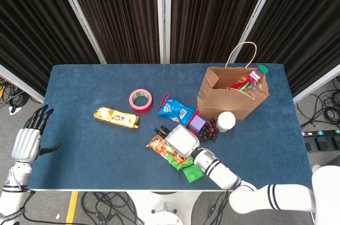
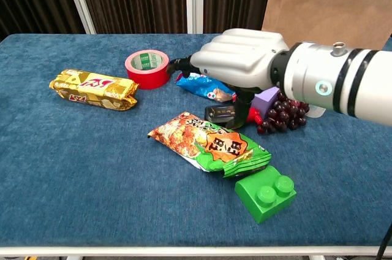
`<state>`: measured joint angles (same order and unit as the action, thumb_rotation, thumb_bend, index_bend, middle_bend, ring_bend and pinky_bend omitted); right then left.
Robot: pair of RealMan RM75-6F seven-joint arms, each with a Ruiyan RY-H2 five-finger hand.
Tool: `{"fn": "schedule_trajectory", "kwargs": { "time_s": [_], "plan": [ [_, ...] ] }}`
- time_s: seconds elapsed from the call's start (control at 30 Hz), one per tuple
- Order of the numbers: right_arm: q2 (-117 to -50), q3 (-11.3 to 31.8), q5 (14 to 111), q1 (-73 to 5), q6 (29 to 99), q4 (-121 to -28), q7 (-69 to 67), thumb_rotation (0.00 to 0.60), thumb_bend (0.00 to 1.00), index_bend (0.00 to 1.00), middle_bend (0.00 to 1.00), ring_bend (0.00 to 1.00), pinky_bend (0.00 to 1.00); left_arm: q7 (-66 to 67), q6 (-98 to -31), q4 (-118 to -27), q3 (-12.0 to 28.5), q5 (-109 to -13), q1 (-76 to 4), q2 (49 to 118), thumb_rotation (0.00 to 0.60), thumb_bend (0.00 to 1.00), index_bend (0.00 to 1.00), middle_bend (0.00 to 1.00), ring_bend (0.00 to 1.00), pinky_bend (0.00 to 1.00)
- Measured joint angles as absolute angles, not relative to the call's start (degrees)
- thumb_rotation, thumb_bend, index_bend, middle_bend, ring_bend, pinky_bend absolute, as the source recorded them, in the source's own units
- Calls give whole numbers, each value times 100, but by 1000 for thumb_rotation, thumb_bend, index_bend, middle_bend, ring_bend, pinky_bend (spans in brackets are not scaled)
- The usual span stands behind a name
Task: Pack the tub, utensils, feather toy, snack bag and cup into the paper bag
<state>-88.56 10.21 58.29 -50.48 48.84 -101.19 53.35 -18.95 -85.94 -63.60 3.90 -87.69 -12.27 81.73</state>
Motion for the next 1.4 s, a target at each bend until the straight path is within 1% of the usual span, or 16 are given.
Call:
{"fn": "schedule_trajectory", "kwargs": {
  "time_s": [0.13,0.33,0.53,0.73,0.93,1.03,1.27,1.33,1.4],
  "plan": [
    [-9013,1054,5285,-5258,4971,-10074,5514,600,0,77,221,672,753,-1921,-8592,-6340,397,-8772,-1236,8180,600,85,114,87,35,198],
    [-9408,1022,4376,-5665,5301,-9926,5932,600,0,20,230,688,771,-1953,-8598,-6294,394,-8763,-1220,8197,600,84,113,88,35,198],
    [-9859,870,3987,-5950,5702,-9638,6216,600,0,12,254,703,788,-1995,-8604,-6245,400,-8748,-1205,8197,600,84,114,88,35,198],
    [-10008,779,3626,-6077,5955,-9533,6419,600,0,13,267,708,797,-2045,-8603,-6214,399,-8744,-1196,8197,600,84,114,88,35,198],
    [-10071,752,3136,-6217,5863,-9517,6440,600,0,13,294,710,800,-2100,-8611,-6169,384,-8772,-1197,8212,600,85,114,88,35,198],
    [-10127,701,3119,-6315,5791,-9506,6380,600,0,13,302,713,801,-2108,-8616,-6148,382,-8766,-1186,8214,600,85,114,87,35,198],
    [-10150,611,2933,-6420,5881,-9496,6439,600,0,40,323,717,802,-2154,-8604,-6104,387,-8759,-1188,8224,600,84,114,87,35,198],
    [-10171,581,2778,-6472,5889,-9482,6501,600,0,72,323,719,804,-2152,-8604,-6094,387,-8761,-1189,8230,600,84,114,88,35,198],
    [-10214,553,2657,-6532,5897,-9451,6554,600,0,135,334,729,809,-2161,-8603,-6089,392,-8754,-1189,8229,600,84,114,88,35,198]
  ]
}}
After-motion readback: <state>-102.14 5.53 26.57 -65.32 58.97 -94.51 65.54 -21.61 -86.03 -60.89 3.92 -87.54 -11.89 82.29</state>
